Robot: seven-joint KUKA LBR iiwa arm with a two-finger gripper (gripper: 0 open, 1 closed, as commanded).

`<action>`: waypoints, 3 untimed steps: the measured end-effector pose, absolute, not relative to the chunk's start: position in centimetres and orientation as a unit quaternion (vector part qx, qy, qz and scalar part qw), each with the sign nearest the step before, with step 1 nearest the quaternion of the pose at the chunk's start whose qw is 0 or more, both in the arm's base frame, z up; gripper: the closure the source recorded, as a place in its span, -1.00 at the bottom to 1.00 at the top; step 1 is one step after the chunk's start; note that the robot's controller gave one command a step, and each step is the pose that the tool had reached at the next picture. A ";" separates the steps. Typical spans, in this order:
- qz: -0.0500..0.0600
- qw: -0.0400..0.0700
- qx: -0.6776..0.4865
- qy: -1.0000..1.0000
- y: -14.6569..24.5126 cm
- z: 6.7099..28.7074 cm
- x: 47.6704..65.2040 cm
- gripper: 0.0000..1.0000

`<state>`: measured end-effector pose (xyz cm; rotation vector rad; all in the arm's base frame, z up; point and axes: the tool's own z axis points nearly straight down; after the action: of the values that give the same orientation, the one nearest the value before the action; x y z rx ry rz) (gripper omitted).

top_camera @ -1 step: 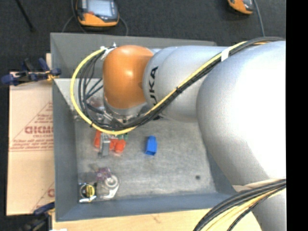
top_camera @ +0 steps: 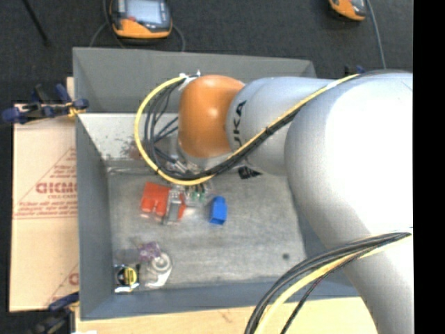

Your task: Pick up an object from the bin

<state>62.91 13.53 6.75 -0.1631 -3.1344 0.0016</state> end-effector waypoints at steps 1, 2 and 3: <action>0.000 -0.001 -0.158 -0.987 12.0 10.2 60.9 -1.00; -0.001 -0.002 -0.300 -0.954 12.6 10.1 62.6 -1.00; -0.002 0.001 -0.400 -0.916 12.9 7.2 61.7 -1.00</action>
Offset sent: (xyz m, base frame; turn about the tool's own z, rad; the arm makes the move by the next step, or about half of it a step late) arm -0.0216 -0.0137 0.0325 0.2141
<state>61.70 12.88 7.19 -1.2569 -2.8772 -0.0055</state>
